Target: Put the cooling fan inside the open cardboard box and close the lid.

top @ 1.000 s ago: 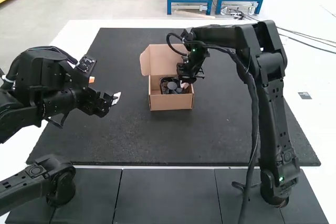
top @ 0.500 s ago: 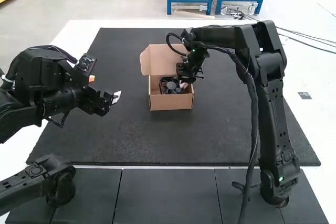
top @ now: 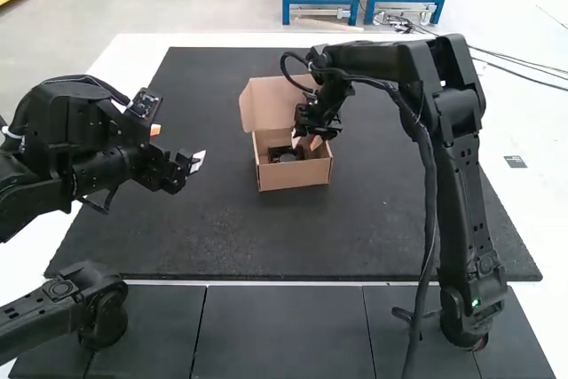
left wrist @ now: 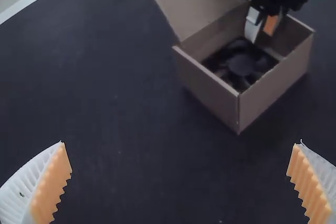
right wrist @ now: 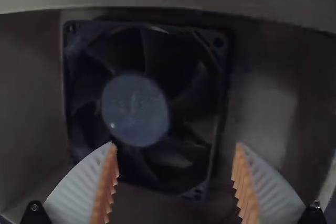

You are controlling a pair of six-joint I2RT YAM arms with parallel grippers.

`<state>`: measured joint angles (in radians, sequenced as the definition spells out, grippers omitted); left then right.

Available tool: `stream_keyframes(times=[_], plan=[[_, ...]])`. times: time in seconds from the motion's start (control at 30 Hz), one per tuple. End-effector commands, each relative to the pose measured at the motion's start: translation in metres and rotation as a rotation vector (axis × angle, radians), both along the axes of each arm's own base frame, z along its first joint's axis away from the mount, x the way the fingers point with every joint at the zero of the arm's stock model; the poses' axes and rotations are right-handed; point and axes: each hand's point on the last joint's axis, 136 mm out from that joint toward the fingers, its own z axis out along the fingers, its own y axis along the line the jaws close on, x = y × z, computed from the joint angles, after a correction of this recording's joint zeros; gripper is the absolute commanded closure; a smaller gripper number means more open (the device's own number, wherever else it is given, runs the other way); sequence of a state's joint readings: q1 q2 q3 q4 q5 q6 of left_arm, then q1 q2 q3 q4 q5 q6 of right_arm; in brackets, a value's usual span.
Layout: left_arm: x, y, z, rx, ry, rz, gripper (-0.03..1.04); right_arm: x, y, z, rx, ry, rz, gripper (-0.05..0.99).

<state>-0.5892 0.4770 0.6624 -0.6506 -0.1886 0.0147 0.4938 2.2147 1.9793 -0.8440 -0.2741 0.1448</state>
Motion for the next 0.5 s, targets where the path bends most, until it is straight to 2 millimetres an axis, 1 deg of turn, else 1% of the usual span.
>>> stream_keyframes(times=[0.0,0.13,0.3,0.37,0.47], plan=[[0.003,0.001,0.0,0.009,-0.01,0.011,0.04,0.017,-0.006,0.067,0.076,-0.139,-0.018,0.43],[0.006,0.0,0.005,-0.004,-0.026,0.013,0.04,0.018,-0.005,0.113,0.127,-0.238,-0.019,0.43],[0.013,-0.005,0.014,-0.017,-0.044,0.012,0.04,0.01,-0.01,0.161,0.173,-0.325,-0.02,0.43],[0.017,-0.008,0.016,-0.021,-0.046,0.011,0.04,0.005,-0.013,0.176,0.178,-0.353,-0.017,0.43],[0.022,-0.011,0.02,-0.024,-0.048,0.012,0.04,-0.003,-0.029,0.182,0.103,-0.384,0.003,0.43]])
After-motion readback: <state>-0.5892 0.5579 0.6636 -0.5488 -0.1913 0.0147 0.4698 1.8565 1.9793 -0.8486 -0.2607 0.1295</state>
